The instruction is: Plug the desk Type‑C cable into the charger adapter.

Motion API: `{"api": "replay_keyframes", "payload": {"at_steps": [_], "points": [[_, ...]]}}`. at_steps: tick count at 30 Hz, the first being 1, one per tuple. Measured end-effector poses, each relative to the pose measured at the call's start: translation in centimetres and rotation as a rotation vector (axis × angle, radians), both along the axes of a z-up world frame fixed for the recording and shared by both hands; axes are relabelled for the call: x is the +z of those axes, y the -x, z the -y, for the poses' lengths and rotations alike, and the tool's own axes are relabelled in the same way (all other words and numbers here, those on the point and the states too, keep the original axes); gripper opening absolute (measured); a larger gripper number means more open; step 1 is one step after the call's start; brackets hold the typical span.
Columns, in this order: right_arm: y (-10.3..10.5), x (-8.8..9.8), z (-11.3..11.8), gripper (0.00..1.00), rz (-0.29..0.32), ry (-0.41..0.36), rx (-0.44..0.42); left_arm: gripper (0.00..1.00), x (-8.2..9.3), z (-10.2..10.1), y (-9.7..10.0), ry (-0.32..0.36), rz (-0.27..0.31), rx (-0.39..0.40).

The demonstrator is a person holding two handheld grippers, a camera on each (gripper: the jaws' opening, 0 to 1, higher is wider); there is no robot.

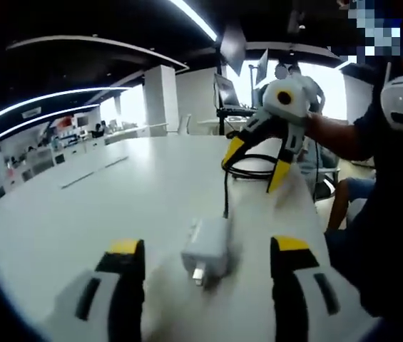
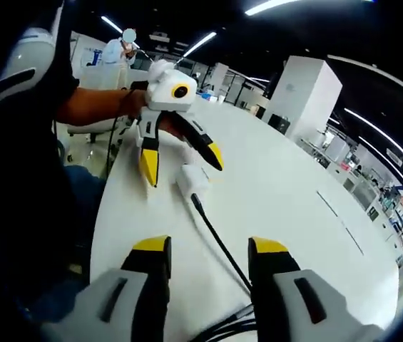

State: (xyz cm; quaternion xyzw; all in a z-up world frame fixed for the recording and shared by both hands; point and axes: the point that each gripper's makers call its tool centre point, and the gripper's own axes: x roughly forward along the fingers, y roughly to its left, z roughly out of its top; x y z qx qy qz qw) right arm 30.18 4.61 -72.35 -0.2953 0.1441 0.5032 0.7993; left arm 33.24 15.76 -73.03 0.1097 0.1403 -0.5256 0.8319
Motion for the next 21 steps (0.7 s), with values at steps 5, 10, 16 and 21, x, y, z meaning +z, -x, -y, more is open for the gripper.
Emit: {"api": "replay_keyframes", "payload": {"at_steps": [5, 10, 16, 21], "points": [[0.9, -0.4, 1.8, 0.47, -0.007, -0.007, -0.072, 0.72, 0.1, -0.2, 0.1, 0.002, 0.005, 0.016], [1.8, -0.7, 3.6, 0.47, -0.012, -0.011, -0.142, 0.71, 0.1, -0.2, 0.4, -0.001, 0.006, 0.024], [2.5, -0.5, 5.9, 0.48, -0.012, -0.032, -0.238, 0.72, 0.5, -0.4, 0.5, 0.013, 0.012, 0.044], [2.8, -0.8, 7.4, 0.45, -0.014, -0.020, -0.298, 0.69, 0.3, -0.7, 0.9, 0.014, 0.013, 0.054]]}}
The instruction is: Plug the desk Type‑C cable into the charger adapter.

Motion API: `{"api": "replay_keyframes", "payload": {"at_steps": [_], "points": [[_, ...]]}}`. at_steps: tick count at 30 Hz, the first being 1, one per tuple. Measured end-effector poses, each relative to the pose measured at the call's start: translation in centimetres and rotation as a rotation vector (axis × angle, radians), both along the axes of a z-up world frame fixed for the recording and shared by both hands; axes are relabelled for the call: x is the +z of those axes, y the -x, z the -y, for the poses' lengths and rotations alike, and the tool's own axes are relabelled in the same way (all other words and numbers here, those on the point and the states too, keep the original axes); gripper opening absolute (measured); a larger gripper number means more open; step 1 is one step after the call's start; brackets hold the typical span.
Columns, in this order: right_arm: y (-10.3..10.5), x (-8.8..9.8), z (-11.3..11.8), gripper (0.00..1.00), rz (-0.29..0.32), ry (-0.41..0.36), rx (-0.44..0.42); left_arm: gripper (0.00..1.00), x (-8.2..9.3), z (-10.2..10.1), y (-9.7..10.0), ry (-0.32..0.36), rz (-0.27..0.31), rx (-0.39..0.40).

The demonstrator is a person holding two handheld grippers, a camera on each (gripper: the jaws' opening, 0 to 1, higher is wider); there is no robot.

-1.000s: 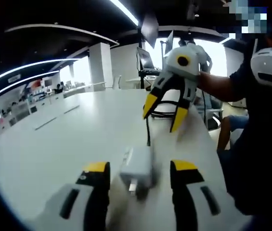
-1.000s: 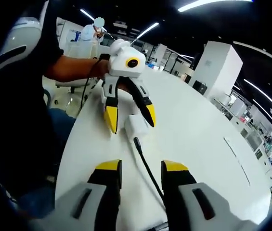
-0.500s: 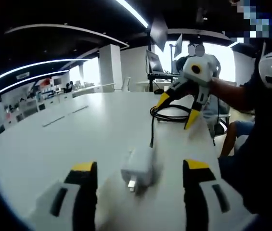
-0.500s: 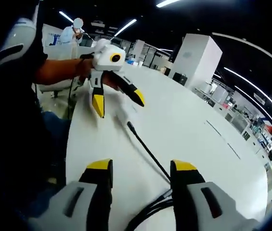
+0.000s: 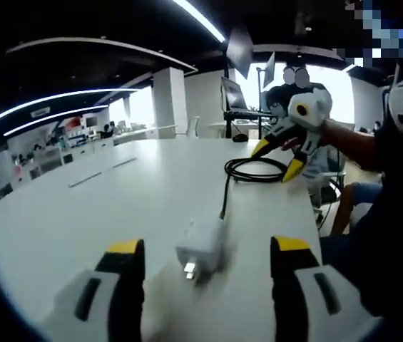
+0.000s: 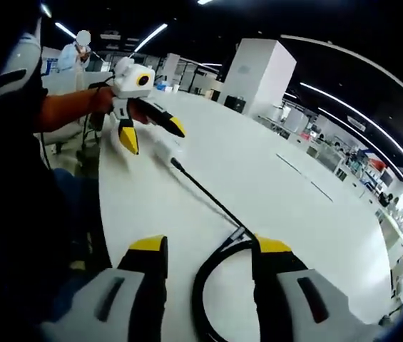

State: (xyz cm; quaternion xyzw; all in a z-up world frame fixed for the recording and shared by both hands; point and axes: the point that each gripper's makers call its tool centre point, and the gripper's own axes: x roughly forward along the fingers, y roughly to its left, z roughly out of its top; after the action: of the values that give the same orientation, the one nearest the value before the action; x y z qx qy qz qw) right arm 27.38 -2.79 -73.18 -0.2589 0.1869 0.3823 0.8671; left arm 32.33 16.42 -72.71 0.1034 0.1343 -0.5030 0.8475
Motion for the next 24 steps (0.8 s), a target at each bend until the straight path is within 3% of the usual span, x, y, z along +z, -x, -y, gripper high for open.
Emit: {"api": "replay_keyframes", "payload": {"at_steps": [7, 24], "points": [[1.6, -0.9, 1.0, 0.42, -0.027, 0.007, -0.048, 0.67, -0.6, -0.1, 0.3, -0.012, -0.006, 0.015], [1.7, -2.1, 3.0, 0.33, -0.063, 0.013, -0.104, 0.59, -1.2, 0.4, -0.3, -0.030, -0.015, 0.034]]}}
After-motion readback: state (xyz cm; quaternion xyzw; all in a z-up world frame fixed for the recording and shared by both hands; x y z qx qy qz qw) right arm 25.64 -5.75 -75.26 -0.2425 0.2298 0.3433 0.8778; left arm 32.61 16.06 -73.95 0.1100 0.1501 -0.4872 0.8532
